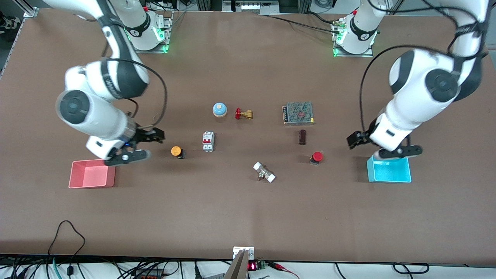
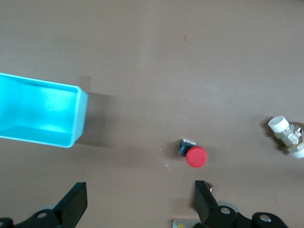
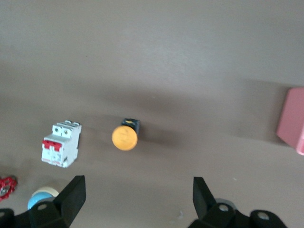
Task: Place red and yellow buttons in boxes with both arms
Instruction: 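Reach the right gripper to the yellow button while the left gripper reaches the red button, then close the right gripper on the yellow button while the left gripper grasps the red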
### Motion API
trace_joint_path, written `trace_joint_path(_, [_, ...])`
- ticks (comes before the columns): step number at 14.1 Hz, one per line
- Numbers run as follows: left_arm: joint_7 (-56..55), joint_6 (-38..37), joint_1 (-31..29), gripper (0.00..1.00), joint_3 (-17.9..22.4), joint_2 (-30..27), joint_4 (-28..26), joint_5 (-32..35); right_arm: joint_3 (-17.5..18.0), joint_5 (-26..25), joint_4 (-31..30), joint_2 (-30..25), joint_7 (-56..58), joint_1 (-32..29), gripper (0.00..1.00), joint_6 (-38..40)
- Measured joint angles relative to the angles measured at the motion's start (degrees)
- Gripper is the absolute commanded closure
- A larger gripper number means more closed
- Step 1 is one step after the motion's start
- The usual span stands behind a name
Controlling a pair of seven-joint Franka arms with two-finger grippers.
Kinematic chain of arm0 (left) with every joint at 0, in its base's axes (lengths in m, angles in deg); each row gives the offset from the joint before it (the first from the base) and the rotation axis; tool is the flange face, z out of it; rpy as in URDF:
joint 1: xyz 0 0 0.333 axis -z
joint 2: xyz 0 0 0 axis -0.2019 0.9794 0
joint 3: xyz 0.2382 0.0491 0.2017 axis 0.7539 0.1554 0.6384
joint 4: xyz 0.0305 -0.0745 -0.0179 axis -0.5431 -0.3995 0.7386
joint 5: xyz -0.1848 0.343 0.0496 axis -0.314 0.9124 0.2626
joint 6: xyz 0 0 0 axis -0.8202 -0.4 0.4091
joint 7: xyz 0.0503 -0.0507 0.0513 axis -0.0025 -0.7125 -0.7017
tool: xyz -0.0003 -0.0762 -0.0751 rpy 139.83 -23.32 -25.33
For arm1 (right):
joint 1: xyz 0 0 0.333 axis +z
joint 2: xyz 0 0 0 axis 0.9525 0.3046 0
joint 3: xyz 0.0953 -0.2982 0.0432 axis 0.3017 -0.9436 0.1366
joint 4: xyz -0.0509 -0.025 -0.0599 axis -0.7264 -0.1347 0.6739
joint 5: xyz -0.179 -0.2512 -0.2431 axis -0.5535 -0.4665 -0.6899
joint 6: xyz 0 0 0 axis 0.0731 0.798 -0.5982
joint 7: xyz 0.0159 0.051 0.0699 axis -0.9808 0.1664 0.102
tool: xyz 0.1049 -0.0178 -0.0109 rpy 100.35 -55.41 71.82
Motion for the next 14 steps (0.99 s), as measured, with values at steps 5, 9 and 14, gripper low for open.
trace_joint_path(5, [-7.2,9.6,4.2,0.0,-0.3,8.7,0.0,2.0,0.0,0.0,0.1,6.1,-0.9,2.0,0.0,-4.8])
trace_joint_path(9, [-14.1,13.6,6.2,0.0,-0.3,13.9,0.0,8.7,0.0,0.1,0.1,9.4,-1.8,2.0,0.0,-6.5])
trace_joint_path(14, [-16.9,14.3,8.0,0.1,-0.3,16.7,0.0,10.1,0.0,0.1,0.1,11.3,-3.8,2.2,0.0,-7.0])
